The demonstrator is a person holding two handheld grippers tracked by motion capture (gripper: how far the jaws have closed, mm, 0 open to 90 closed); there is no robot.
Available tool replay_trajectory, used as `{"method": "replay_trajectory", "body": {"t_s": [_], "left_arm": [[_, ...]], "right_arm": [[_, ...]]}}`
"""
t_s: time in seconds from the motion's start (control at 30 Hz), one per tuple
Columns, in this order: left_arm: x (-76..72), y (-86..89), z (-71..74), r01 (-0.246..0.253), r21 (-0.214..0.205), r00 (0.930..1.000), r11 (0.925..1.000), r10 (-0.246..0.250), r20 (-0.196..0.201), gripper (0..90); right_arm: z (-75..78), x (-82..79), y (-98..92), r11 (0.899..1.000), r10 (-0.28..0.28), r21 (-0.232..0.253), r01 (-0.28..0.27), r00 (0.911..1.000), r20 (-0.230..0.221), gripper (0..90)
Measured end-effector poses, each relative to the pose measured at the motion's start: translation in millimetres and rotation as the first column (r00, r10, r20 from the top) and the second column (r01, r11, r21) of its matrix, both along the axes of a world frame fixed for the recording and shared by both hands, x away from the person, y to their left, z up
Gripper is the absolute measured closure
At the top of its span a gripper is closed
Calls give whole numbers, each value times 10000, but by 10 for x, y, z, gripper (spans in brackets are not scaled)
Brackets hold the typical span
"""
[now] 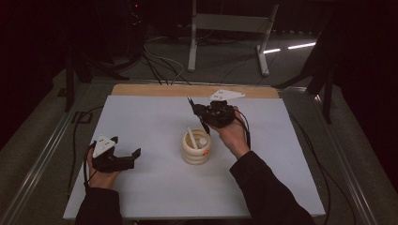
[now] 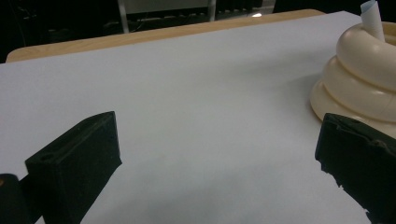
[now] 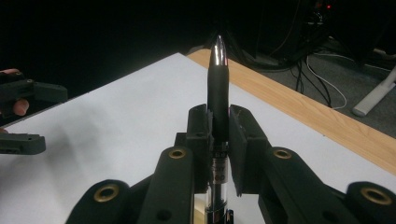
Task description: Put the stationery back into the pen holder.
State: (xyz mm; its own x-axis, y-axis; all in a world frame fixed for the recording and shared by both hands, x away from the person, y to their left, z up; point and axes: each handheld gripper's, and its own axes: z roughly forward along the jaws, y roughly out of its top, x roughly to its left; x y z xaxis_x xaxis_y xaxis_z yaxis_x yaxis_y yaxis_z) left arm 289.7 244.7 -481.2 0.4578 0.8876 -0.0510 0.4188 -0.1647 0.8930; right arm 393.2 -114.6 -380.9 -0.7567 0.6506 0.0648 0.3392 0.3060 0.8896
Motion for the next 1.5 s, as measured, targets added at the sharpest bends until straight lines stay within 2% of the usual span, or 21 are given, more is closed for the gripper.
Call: {"method": "replay_trajectory", "body": {"t_s": [0.6, 0.8, 1.5], "left_arm": [[0, 1, 1, -4, 6, 10000, 10000, 4, -3, 4], [1, 0, -1, 6, 14, 10000, 10000, -6, -25, 5], [3, -2, -4, 13, 18, 10000, 10000, -13, -49, 5]], "right_arm": [[-3, -76, 126, 9992, 337, 194, -337, 9994, 39, 798], [-13, -88, 156, 9983, 406, 421, -404, 9992, -41, 798], [-112, -97, 249, 9981, 531, 315, -532, 9986, 54, 792]]}}
